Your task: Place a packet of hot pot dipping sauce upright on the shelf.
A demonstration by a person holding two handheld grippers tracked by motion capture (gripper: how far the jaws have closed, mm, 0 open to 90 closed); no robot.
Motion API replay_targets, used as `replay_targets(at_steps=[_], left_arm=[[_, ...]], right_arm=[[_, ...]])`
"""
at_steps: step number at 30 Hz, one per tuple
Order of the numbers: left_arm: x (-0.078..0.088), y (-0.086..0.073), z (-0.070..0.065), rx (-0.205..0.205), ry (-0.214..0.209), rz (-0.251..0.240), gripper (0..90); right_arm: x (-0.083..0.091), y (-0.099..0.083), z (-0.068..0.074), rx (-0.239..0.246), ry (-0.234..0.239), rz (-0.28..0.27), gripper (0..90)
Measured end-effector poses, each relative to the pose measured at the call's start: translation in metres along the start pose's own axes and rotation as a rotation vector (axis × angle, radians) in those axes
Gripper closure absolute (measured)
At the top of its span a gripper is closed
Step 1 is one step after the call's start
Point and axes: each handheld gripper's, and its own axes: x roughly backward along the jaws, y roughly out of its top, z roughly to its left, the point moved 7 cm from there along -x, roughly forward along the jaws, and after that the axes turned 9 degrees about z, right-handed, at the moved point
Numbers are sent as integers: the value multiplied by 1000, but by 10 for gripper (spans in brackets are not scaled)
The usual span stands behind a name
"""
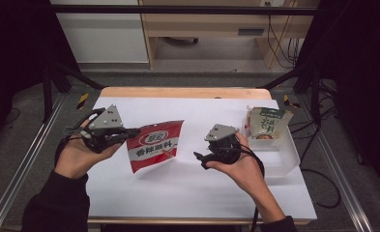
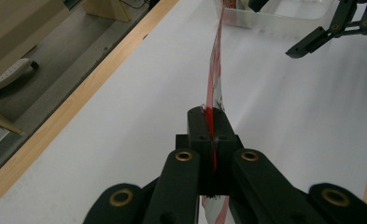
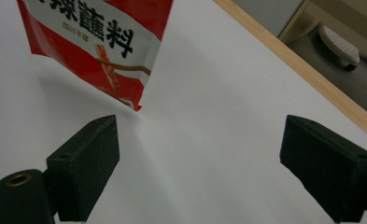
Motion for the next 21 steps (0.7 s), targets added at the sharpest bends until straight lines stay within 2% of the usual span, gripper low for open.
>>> replay_targets(at_steps=[8, 12, 21], left_arm=[[-10, 9, -2, -10, -24, -3, 900], [-12, 14, -6, -19, -32, -7, 900], [-19, 27, -17, -66, -50, 4, 900]], right_arm=[[10, 11, -4, 37, -2, 14, 150], [18, 19, -6, 52, -6, 4, 175], [23, 39, -9, 125, -7, 9, 172]])
